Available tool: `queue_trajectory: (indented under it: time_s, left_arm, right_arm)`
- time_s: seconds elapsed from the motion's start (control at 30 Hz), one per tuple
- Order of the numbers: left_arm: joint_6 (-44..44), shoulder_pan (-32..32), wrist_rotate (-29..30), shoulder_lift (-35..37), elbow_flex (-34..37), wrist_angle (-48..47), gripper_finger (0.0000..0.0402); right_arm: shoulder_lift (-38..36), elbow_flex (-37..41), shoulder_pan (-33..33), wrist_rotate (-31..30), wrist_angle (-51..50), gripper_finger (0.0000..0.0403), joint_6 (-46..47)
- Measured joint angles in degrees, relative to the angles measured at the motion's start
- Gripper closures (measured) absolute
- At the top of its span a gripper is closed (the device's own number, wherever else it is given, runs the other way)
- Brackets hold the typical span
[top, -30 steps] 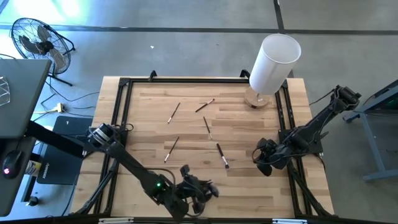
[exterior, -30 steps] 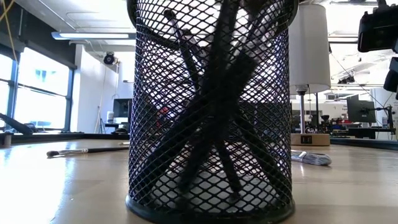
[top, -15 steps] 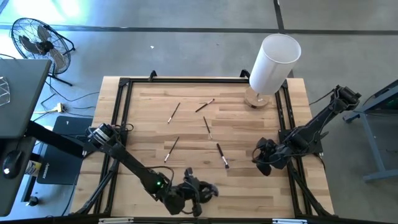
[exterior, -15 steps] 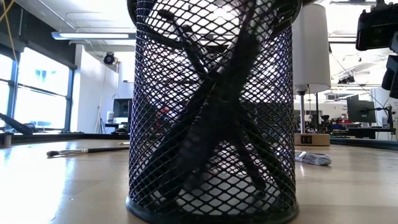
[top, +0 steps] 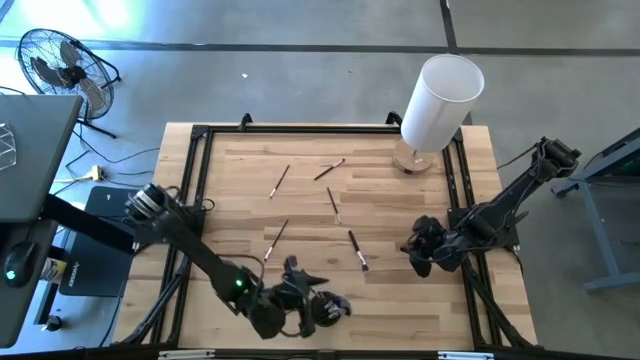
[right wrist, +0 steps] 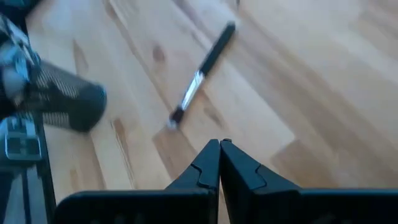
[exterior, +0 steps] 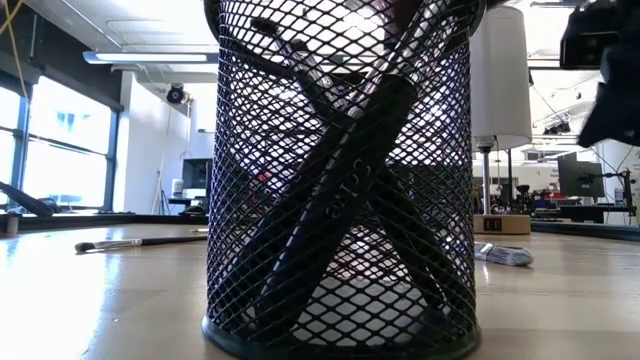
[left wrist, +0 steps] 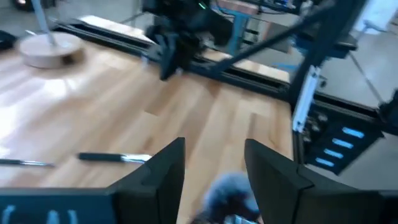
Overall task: Put items in baskets/containers
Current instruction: Put the black powder brush into the black pen holder
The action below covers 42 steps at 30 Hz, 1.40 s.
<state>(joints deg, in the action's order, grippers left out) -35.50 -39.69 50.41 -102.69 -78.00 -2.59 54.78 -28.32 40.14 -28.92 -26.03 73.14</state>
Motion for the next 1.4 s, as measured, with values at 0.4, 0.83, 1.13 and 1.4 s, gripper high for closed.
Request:
queue_trajectory:
  time_s: [0.4,0.83,1.13,1.4]
  left_arm:
    - [-13.3,7.2,-12.4,8.3,0.0,-23.0,0.0392]
    - [-15.9,8.5,-13.2,9.1,0.3,-38.2,0.0401]
    - [-15.6,8.6,-14.6,22.4,23.1,-21.4,0.0401]
    - [-9.4,8.6,-17.2,38.8,40.9,-10.7,0.0401]
  right_arm:
    - [0.0,0.0,0.0,-7.9,5.3,0.0396,-2.9]
    - [0.0,0.0,0.0,-9.0,6.5,0.0402,-9.0]
    - [9.1,-2.6,-6.4,-0.1,13.8,0.0402,-11.7]
    - [28.4,-21.4,-13.4,13.0,-1.8,0.0403,-12.6]
